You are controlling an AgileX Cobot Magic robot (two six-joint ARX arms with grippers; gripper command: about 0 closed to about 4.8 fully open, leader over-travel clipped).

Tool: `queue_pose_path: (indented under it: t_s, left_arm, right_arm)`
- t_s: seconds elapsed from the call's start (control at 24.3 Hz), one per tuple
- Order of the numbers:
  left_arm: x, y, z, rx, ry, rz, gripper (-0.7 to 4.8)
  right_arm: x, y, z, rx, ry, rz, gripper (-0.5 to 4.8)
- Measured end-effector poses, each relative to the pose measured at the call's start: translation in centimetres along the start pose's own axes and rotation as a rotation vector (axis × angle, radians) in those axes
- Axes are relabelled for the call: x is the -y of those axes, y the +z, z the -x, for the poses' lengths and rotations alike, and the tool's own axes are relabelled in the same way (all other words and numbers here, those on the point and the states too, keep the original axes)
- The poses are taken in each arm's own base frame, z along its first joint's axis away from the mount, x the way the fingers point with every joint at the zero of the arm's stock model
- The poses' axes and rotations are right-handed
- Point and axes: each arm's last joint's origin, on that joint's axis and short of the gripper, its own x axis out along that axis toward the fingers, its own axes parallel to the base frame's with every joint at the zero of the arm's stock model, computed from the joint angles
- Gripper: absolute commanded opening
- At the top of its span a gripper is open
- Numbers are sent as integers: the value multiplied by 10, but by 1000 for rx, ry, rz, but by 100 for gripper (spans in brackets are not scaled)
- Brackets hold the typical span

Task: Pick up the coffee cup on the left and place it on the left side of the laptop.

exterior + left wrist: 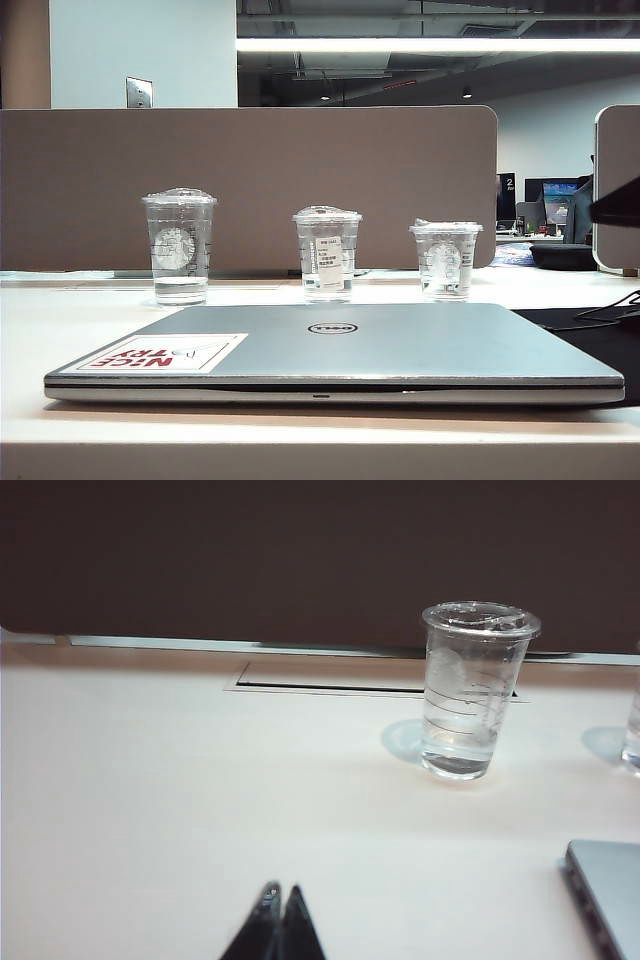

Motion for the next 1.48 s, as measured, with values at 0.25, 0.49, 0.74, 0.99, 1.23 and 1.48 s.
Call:
queue_pose_path:
  t_s: [0.25,0.49,0.74,0.99,1.23,1.48]
  left_arm:
    - [6,0,1,-19,-206,167,-5]
    - [9,15,2,78,-288,238,-5]
    - [10,40,-18,117,-296,17,157]
    - [8,14,-63,8,-273,-129,217]
    - [9,-20,-123,42,-297,-124,346]
    - [15,-51,-188,-12,-472,-77,351]
  right_arm:
    - [-2,0,0,-3,18,3,-5]
    - [-2,0,0,-4,19,3,-5]
    - [-2,0,0,-4,19,3,-5]
    - [-2,-1,-1,-9,18,3,-5]
    - [-2,-1,-1,-10,18,3,-5]
    - [-2,-1,-1,-11,20,4,-5]
